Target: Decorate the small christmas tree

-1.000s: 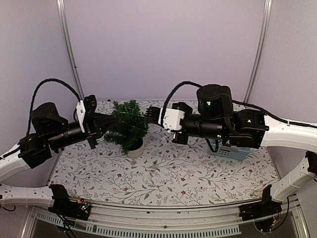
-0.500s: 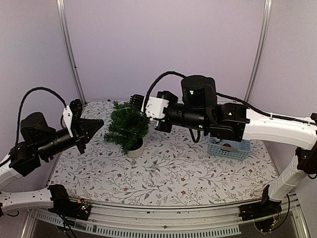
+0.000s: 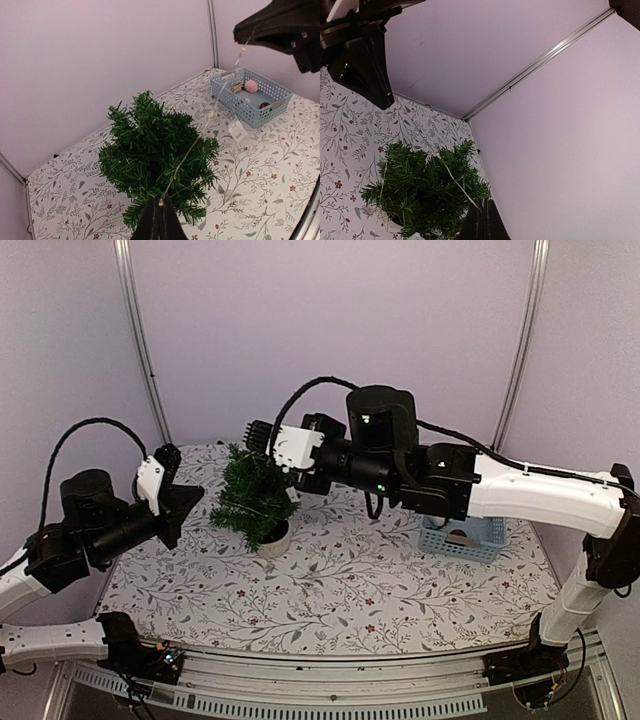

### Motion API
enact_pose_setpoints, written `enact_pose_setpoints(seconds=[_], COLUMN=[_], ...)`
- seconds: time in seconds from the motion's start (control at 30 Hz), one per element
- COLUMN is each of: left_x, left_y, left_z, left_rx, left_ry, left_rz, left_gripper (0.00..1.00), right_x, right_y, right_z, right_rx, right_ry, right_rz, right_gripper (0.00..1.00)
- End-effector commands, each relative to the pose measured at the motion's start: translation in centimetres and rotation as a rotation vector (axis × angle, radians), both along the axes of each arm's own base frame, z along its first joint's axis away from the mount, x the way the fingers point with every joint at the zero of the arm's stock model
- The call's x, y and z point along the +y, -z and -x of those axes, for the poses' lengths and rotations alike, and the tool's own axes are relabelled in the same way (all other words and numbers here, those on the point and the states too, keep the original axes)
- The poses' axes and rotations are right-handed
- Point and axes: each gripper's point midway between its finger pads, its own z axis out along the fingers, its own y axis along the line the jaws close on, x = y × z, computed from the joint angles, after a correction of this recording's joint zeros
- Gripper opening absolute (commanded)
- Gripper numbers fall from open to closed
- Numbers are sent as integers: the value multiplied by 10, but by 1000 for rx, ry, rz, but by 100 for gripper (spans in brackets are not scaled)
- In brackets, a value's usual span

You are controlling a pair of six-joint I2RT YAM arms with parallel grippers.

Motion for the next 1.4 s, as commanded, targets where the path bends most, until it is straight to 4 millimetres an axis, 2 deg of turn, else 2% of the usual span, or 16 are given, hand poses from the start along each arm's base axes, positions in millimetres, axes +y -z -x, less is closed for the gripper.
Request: enact_pose_setpoints(seconds=[0.0, 0.17, 0.37, 0.6, 0.77, 0.87, 0.97, 1.03, 1.13, 1.27, 1.37], left_x=[13, 25, 41, 45, 47, 46, 46, 40, 42, 43, 46], left_y=[24, 32, 41, 24, 28, 27, 18, 10, -3, -6, -7], left_z=[-20, -38, -54, -68, -81, -79, -67, -52, -39, -41, -53], left_rx=[66, 108, 152, 116, 138, 134, 103, 77, 48, 70, 81], left_ry=[-114, -162, -211, -228, -241, -220, -184, -111, -86, -105, -154], left_rz=[-50, -22, -5, 43, 39, 54, 80, 110, 157, 164, 165], left_gripper=[0, 0, 0, 0, 0, 0, 0, 0, 0, 0, 0], right_x=[-12, -17, -13, -12, -11, -9, -7, -11, -17, -22, -22], right_y=[-35, -44, -43, -55, -57, -55, -52, -58, -71, -86, -88], right_z=[-32, -50, -73, -88, -100, -103, -97, -90, -84, -78, -80], right_rx=[-82, -123, -161, -229, -245, -248, -238, -233, -232, -244, -256], right_ry=[141, 202, 263, 308, 322, 321, 287, 260, 251, 236, 244], right_rz=[-86, -107, -139, -208, -216, -211, -209, -225, -257, -289, -288], right_gripper=[0, 0, 1, 0, 0, 0, 0, 0, 0, 0, 0])
